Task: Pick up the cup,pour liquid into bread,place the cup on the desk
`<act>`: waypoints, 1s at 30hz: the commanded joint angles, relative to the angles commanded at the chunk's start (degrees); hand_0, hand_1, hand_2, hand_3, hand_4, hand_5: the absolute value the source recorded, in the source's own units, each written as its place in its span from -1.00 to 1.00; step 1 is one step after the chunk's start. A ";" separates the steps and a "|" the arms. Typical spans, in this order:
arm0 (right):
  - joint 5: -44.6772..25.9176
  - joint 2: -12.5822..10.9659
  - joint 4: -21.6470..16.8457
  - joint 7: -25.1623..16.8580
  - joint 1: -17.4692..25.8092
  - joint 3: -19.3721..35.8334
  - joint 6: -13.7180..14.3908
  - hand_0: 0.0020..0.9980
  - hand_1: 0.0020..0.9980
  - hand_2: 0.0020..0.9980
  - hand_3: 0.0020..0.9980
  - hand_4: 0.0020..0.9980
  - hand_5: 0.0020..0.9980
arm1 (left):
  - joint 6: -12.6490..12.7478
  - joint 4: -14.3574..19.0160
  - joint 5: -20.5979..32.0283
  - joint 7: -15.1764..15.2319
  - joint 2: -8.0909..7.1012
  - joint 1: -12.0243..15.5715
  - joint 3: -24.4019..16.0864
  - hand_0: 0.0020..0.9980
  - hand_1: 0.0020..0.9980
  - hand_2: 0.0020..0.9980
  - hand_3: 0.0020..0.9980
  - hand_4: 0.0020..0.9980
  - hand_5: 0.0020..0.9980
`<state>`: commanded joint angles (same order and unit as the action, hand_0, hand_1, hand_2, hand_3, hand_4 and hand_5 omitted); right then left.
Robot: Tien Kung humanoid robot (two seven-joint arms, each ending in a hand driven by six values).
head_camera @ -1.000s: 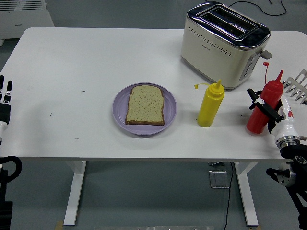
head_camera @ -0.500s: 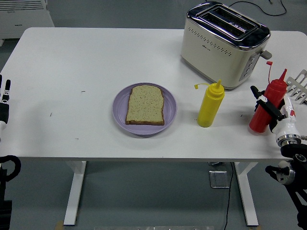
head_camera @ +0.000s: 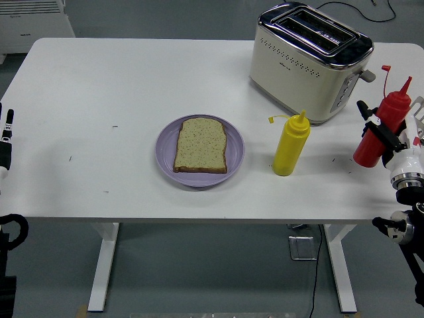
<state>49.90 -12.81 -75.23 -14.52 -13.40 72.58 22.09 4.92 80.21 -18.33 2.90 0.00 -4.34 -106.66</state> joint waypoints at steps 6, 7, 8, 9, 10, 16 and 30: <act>2.25 -1.53 -2.39 -0.61 -3.57 1.86 1.08 -1.00 -1.00 -0.90 -0.65 0.91 -0.38 | -0.02 0.02 -0.01 0.02 0.00 -0.12 -0.21 0.58 0.50 0.48 0.37 0.13 1.00; 2.72 -1.64 -2.55 -0.59 -3.84 1.91 1.21 -1.00 -1.00 -0.90 -0.65 0.91 -0.38 | -0.02 0.02 -0.01 0.03 0.00 -0.12 -0.23 0.58 0.50 0.48 0.37 0.13 1.00; 4.70 -2.05 -2.97 -0.25 -4.79 1.80 1.65 -1.00 -1.00 -0.90 -0.65 0.91 -0.38 | -0.01 0.02 -0.01 0.03 0.00 -0.12 -0.30 0.58 0.50 0.48 0.37 0.13 1.00; 6.10 -2.25 -3.14 -0.07 -5.28 1.69 1.93 -1.00 -1.00 -0.90 -0.65 0.91 -0.38 | -0.01 0.02 -0.01 0.04 0.00 -0.12 -0.32 0.58 0.50 0.48 0.37 0.13 1.00; 8.54 -2.60 -3.39 0.25 -6.30 1.39 2.54 -1.00 -1.00 -0.91 -0.66 0.92 -0.35 | 0.00 0.02 -0.02 0.03 0.00 -0.15 -0.33 0.58 0.50 0.48 0.37 0.13 1.00; 22.40 -3.87 -4.32 1.94 -10.59 -1.32 6.43 -1.00 -1.00 -0.91 -0.66 0.92 -0.35 | -0.01 0.02 -0.04 0.05 0.00 -0.18 -0.49 0.58 0.50 0.48 0.37 0.13 1.00; 47.67 -3.59 -4.81 7.98 -20.27 -11.00 8.94 -1.00 -1.00 -0.90 -0.65 0.86 -0.38 | 0.03 0.00 -0.02 0.11 0.00 0.06 -0.74 0.58 0.50 0.48 0.37 0.13 1.00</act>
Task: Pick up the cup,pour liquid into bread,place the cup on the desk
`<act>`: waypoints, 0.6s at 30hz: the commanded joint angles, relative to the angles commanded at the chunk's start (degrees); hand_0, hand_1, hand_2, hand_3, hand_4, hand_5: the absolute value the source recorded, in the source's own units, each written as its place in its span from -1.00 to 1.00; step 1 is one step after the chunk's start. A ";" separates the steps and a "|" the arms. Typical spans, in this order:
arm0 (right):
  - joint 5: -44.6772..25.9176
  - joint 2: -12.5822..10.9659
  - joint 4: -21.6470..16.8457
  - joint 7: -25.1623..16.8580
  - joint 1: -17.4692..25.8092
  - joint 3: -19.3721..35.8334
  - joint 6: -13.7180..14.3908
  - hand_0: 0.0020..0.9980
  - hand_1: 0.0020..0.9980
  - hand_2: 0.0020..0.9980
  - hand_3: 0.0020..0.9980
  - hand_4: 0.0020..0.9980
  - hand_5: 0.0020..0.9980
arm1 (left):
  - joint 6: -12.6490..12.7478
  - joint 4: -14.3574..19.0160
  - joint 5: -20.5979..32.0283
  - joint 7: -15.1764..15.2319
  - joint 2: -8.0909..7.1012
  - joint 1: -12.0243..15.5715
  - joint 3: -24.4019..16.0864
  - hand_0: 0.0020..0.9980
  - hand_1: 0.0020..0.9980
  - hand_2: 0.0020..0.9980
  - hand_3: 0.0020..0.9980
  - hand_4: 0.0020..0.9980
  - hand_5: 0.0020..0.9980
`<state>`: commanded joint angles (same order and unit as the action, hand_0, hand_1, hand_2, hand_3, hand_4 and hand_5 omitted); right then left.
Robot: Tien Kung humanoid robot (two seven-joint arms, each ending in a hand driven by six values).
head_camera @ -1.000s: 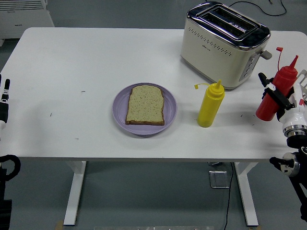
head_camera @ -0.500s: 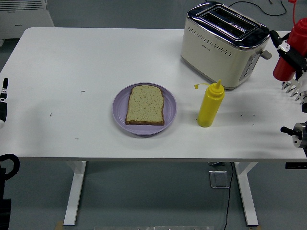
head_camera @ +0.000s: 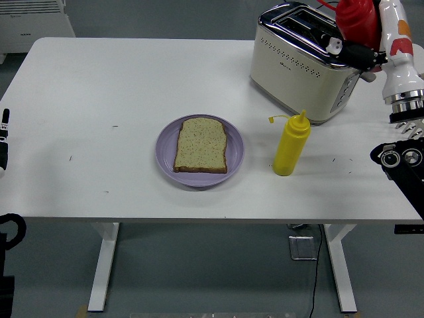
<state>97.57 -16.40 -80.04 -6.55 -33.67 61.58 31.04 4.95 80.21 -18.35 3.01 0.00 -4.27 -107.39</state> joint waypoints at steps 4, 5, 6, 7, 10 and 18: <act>5.02 1.01 1.94 1.93 -2.81 -2.02 -0.52 -1.00 -1.00 -0.90 -0.65 0.85 -0.38 | 0.00 -0.01 0.00 0.01 0.00 0.10 0.00 0.58 0.50 0.48 0.37 0.13 1.00; 6.83 1.32 2.50 2.62 -3.61 -2.64 -0.73 -1.00 -1.00 -0.90 -0.65 0.85 -0.38 | 0.00 -0.02 0.00 0.01 0.00 0.13 0.01 0.58 0.50 0.48 0.37 0.13 1.00; 8.81 1.61 3.05 3.36 -4.46 -3.22 -1.02 -1.00 -1.00 -0.90 -0.65 0.85 -0.38 | -0.01 -0.02 -0.01 0.01 0.00 0.14 0.06 0.58 0.50 0.48 0.37 0.13 1.00; 10.43 1.73 3.27 3.64 -4.80 -3.45 -1.13 -1.00 -1.00 -0.90 -0.65 0.85 -0.38 | -0.01 -0.03 -0.01 0.01 0.00 0.14 0.07 0.58 0.50 0.48 0.37 0.13 1.00; 16.98 2.36 5.24 5.07 -6.98 -4.88 -3.17 -1.00 -1.00 -0.87 -0.62 0.84 -0.38 | -0.02 -0.02 -0.01 0.03 0.00 0.20 0.08 0.58 0.50 0.48 0.37 0.13 1.00; 32.43 3.05 8.46 7.10 -12.26 -9.66 -6.03 -1.00 -1.00 -0.87 -0.62 0.83 -0.38 | -0.03 -0.04 0.04 0.04 0.00 0.41 -0.04 0.58 0.50 0.48 0.37 0.13 1.00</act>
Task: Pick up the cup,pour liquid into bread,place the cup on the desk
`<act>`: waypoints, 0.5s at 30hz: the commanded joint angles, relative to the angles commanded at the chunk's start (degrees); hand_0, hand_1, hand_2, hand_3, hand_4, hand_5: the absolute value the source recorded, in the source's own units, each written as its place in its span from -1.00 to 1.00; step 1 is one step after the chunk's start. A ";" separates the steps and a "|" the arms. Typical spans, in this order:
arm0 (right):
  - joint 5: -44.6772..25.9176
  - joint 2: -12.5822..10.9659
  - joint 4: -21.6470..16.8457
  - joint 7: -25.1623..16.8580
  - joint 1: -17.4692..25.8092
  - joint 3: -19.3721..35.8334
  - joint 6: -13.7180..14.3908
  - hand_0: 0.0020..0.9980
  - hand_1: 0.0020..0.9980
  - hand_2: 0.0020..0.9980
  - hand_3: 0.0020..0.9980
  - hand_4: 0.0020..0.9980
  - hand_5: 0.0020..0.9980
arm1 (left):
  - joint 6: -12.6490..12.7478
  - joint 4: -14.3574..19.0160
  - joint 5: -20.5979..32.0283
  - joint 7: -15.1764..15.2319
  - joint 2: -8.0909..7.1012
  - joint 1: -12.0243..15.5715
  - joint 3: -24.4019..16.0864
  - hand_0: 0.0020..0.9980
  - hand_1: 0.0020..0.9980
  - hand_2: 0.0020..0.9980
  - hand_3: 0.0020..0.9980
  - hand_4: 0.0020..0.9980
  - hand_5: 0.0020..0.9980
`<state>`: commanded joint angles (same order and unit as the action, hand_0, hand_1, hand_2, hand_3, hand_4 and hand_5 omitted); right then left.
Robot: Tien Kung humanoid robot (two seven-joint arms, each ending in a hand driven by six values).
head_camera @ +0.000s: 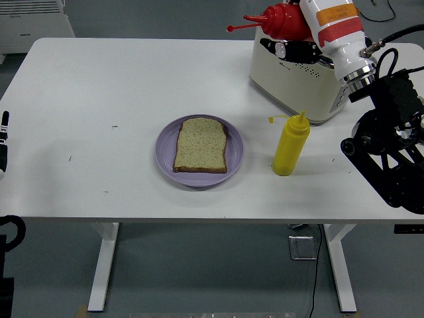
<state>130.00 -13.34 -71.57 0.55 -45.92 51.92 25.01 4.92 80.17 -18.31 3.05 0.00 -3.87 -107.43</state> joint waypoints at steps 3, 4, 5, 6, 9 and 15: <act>0.00 -0.04 1.15 0.27 -2.29 -3.77 -1.28 -1.00 -1.00 -0.87 -0.62 0.83 -0.38 | -0.05 0.00 0.01 -0.01 0.00 -0.14 0.19 0.58 0.50 0.48 0.37 0.13 1.00; 0.00 -0.03 1.61 0.29 -2.94 -4.91 -1.64 -1.00 -1.00 -0.87 -0.62 0.82 -0.38 | -0.06 0.00 0.02 -0.02 0.00 -0.16 0.23 0.58 0.50 0.48 0.37 0.13 1.00; 0.00 -0.01 1.88 0.30 -3.30 -5.75 -1.83 -1.00 -1.00 -0.87 -0.62 0.82 -0.38 | -0.07 0.00 0.03 -0.02 0.00 -0.18 0.26 0.58 0.50 0.48 0.37 0.13 1.00; 0.00 0.01 2.20 0.08 -3.75 -6.69 -2.17 -1.00 -1.00 -0.87 -0.62 0.82 -0.38 | -0.07 0.00 0.05 -0.01 0.00 -0.15 0.20 0.58 0.50 0.48 0.37 0.13 1.00; 0.00 -0.03 2.76 -0.06 -4.36 -7.18 -2.27 -1.00 -1.00 -0.87 -0.62 0.82 -0.38 | -0.04 0.02 0.07 0.01 0.00 -0.08 0.00 0.58 0.50 0.48 0.37 0.13 1.00; 0.00 -0.78 2.90 -0.38 -5.63 -5.32 -2.14 -1.00 -1.00 -0.87 -0.61 0.81 -0.37 | -0.03 0.05 0.09 0.01 0.00 -0.11 -0.26 0.58 0.50 0.48 0.37 0.13 1.00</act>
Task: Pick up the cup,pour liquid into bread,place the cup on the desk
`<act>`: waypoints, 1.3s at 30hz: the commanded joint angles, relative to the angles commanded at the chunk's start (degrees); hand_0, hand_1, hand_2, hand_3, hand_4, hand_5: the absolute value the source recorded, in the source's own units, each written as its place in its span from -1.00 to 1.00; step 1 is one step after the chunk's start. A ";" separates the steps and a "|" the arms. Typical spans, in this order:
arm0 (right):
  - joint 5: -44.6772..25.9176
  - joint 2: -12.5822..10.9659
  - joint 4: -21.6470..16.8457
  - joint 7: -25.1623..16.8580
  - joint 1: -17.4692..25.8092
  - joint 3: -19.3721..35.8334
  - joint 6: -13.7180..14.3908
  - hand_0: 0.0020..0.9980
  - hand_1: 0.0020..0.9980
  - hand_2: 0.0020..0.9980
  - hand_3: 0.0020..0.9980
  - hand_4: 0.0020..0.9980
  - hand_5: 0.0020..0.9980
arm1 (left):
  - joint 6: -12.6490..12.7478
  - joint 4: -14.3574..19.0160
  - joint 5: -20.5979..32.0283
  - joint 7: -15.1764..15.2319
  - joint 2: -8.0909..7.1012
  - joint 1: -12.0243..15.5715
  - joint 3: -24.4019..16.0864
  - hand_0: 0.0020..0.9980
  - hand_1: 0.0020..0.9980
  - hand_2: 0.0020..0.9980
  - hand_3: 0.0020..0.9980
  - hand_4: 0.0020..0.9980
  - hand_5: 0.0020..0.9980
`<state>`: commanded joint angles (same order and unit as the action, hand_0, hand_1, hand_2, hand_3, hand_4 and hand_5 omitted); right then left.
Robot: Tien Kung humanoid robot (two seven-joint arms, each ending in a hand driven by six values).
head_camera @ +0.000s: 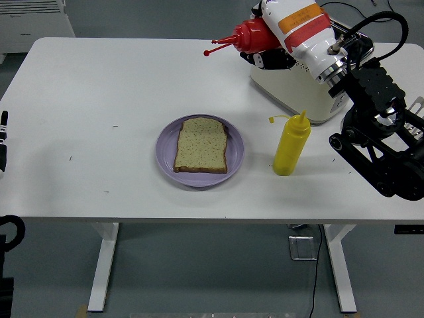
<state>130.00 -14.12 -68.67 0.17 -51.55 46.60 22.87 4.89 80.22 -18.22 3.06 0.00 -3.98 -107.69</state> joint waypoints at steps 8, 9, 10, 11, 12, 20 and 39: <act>0.00 -0.83 0.97 0.35 -1.55 -4.44 -1.31 -1.00 -1.00 -0.86 -0.60 0.79 -0.35 | -0.01 0.00 0.00 0.01 0.00 -0.14 -0.07 0.58 0.50 0.48 0.37 0.13 1.00; 0.00 -1.01 1.30 0.55 -2.05 -5.92 -1.78 -1.00 -1.00 -0.86 -0.60 0.79 -0.35 | -0.02 0.01 0.00 0.01 0.00 -0.16 -0.06 0.58 0.50 0.48 0.37 0.13 1.00; 0.00 -1.15 1.55 0.70 -2.43 -7.60 -2.12 -1.00 -1.00 -0.86 -0.60 0.79 -0.35 | -0.03 0.01 -0.01 0.01 0.00 -0.17 -0.04 0.58 0.50 0.48 0.37 0.13 1.00; 0.00 -1.34 1.82 0.85 -2.94 -8.88 -2.41 -1.00 -1.00 -0.86 -0.60 0.79 -0.35 | -0.04 0.02 -0.01 0.01 0.00 -0.20 -0.02 0.58 0.50 0.48 0.37 0.13 1.00; 0.00 -1.46 1.98 0.94 -3.25 -9.98 -2.58 -1.00 -1.00 -0.86 -0.60 0.79 -0.35 | -0.05 0.02 -0.01 0.01 0.00 -0.21 -0.01 0.58 0.50 0.48 0.37 0.13 1.00; 0.00 -3.75 2.53 1.12 -6.41 -8.84 -3.42 -1.00 -1.00 -0.85 -0.59 0.76 -0.37 | -0.01 0.07 -0.03 0.02 0.00 0.00 -0.37 0.58 0.50 0.48 0.37 0.13 1.00; 0.00 -3.16 5.10 2.71 -8.66 -15.62 -6.35 -1.00 -1.00 -0.83 -0.59 0.72 -0.38 | -0.06 0.06 -0.05 0.06 0.00 0.02 -0.44 0.58 0.50 0.48 0.37 0.13 1.00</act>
<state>130.00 -17.28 -63.58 2.88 -60.21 30.97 16.52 4.83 80.28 -18.27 3.12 0.00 -3.96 -108.13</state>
